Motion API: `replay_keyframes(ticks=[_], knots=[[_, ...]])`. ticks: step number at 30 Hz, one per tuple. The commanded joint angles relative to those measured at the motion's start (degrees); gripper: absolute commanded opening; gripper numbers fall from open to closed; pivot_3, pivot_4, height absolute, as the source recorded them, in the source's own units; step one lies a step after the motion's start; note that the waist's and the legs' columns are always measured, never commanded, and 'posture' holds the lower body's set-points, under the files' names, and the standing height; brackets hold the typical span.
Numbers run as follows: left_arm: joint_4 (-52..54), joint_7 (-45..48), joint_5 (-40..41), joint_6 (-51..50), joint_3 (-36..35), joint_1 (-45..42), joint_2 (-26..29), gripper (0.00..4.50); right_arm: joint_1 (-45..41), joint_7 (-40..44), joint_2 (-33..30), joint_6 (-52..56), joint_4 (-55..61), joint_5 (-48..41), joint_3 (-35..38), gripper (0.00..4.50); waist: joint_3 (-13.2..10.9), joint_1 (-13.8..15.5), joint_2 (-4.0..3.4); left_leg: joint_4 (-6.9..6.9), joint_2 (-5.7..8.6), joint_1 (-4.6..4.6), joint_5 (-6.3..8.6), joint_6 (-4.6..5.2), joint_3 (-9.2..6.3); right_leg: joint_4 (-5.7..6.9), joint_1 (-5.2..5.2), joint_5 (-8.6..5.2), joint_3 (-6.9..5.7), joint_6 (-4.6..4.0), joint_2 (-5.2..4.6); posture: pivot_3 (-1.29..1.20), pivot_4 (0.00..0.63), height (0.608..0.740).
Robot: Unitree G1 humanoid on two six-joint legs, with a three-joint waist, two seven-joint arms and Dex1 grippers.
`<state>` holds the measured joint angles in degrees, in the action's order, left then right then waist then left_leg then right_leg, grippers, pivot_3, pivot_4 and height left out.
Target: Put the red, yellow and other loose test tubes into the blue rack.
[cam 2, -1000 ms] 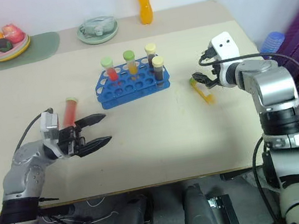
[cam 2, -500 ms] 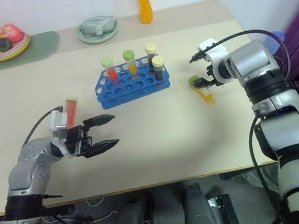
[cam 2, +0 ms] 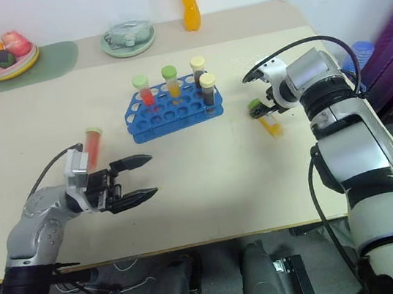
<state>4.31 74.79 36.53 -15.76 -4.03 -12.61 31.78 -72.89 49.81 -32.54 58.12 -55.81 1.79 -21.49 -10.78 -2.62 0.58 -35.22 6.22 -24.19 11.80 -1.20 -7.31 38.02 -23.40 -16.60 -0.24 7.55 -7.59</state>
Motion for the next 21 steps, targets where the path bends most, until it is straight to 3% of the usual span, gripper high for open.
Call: replay_keyframes(ticks=[1,21], knots=[[2.8,-0.5,1.6,-0.4,-1.7,1.1,0.8,4.31,-2.1,3.4,0.2,-0.8,-1.1,2.5,-1.7,4.45,0.0,0.0,-0.02,0.0,0.0,0.0,0.0,0.0,0.0,0.0,-0.01,0.0,0.0,0.0,0.0,0.0,0.15,0.74],[6.3,-2.1,3.1,-1.1,-2.5,4.9,1.3,4.31,-6.3,4.5,4.9,-6.7,-11.3,7.2,0.5,4.45,0.0,-0.5,-0.02,-0.01,-0.01,0.01,-0.06,-0.11,0.0,0.07,-0.03,0.01,0.01,-0.01,0.02,0.0,0.15,0.74]])
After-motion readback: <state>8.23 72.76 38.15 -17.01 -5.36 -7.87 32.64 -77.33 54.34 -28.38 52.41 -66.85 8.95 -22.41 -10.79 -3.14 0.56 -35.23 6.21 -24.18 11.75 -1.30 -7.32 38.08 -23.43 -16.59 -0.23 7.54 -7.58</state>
